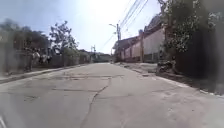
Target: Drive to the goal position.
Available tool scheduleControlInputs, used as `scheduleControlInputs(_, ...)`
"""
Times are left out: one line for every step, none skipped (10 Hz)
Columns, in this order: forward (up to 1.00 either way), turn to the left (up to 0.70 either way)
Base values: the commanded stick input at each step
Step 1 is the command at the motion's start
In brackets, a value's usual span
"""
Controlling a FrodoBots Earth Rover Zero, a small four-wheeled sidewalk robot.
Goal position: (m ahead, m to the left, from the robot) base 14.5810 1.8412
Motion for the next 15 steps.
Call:
scheduleControlInputs(1.00, 0.07)
scheduleControlInputs(1.00, 0.07)
scheduleControlInputs(1.00, 0.07)
scheduleControlInputs(1.00, 0.07)
scheduleControlInputs(1.00, 0.07)
scheduleControlInputs(1.00, 0.07)
scheduleControlInputs(1.00, 0.07)
scheduleControlInputs(1.00, -0.33)
scheduleControlInputs(1.00, -0.33)
scheduleControlInputs(1.00, -0.33)
scheduleControlInputs(1.00, -0.33)
scheduleControlInputs(1.00, -0.01)
scheduleControlInputs(1.00, 0.07)
scheduleControlInputs(1.00, 0.07)
scheduleControlInputs(1.00, 0.07)
